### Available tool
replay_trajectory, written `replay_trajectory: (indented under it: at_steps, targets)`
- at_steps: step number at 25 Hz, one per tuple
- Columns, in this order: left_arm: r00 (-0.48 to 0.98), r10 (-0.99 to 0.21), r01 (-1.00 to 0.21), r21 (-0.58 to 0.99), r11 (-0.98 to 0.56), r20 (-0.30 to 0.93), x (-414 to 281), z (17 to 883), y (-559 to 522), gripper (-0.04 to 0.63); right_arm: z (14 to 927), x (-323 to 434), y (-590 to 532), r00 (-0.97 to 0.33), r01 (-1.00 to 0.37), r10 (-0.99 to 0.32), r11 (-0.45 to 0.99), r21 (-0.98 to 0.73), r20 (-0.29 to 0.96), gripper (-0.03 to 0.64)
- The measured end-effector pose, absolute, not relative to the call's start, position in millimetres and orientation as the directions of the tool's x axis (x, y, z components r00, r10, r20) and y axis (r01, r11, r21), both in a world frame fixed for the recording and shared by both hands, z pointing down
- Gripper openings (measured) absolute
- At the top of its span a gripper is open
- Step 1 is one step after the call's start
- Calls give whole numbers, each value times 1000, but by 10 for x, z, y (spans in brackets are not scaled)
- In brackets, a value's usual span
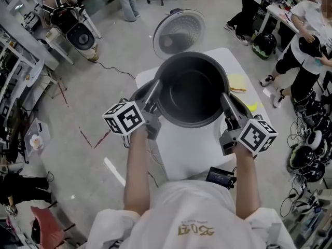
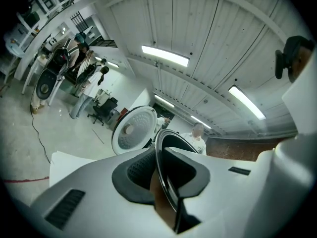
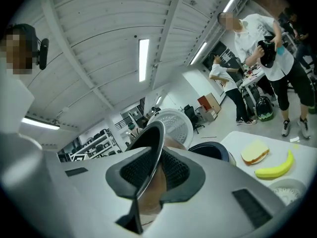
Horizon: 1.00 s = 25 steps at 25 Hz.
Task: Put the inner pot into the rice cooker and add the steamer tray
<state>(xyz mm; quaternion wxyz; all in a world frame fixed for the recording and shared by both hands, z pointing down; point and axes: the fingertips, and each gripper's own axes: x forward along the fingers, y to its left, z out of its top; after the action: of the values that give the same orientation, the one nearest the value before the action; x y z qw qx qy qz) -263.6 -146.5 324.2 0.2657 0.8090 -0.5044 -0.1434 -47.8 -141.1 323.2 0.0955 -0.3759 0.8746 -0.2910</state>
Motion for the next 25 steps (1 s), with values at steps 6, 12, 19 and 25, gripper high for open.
replay_trajectory:
  at_steps: [6,12,19,25]
  targets:
    - [416,-908,-745,588,-316,39,-2456,3283,-1907,71,3237,-293,-1941,-723,-576,-690,565,-591,45,71]
    - [384,-921,-755,595,-274,63,-2348,3434,-2276,69,3417,-180,-2387,-745,-551,-664,560,-619,63,69]
    - [332,-938,-770,604,-205,104,-2352,3653,-2589,69,3688,-192,-2823,-782,-514,-617,551,-658,94,67]
    - [296,-942,-774,617,-141,156,-2355,3924,-2760,69,3987,-208,-3084,-804,-497,-579,527,-689,138,67]
